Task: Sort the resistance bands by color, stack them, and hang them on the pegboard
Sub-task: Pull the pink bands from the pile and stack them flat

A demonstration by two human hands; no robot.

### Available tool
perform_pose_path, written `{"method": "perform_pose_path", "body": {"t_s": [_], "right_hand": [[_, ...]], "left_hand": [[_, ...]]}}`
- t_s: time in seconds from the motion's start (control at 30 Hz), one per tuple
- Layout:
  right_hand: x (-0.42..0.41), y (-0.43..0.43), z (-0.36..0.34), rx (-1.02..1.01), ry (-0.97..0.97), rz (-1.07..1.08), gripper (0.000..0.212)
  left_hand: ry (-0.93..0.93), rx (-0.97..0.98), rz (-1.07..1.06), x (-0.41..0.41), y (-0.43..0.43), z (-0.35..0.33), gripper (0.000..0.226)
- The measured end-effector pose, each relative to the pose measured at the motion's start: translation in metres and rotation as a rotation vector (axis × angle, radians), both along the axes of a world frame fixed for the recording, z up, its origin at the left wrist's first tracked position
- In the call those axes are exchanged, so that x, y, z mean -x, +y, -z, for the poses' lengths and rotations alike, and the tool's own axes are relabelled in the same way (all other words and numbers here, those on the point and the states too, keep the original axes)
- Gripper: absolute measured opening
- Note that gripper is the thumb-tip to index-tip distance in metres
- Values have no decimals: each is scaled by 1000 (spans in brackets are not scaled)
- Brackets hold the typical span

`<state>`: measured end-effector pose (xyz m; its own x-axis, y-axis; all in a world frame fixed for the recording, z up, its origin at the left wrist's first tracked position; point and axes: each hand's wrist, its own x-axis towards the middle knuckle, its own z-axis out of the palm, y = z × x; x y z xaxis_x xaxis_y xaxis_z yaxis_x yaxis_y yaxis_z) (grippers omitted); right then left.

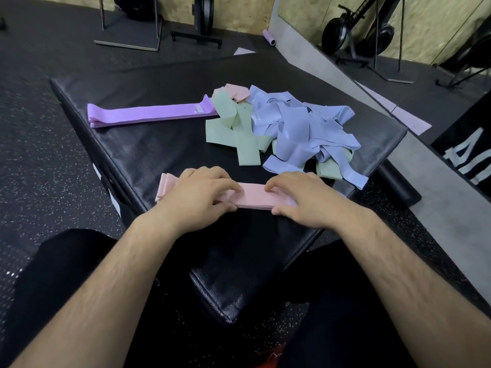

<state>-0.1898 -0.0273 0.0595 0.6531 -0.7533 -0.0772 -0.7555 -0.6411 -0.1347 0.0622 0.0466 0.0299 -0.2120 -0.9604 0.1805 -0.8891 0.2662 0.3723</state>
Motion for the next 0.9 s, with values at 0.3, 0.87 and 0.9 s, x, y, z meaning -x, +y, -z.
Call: {"method": "perform_pose_path", "body": {"t_s": [0.3,0.87,0.9], "right_hand": [[-66,-8,-16,162,-165,52,38],[-195,-241,-28,39,-150,260,45],[-199,-249,-27,54,-103,257,44]], "left_hand": [[108,220,-231,-7,-47,-31,40],[76,99,-215,-71,-143,-34,47],[67,94,-203,-71,-145,-33,47]]}}
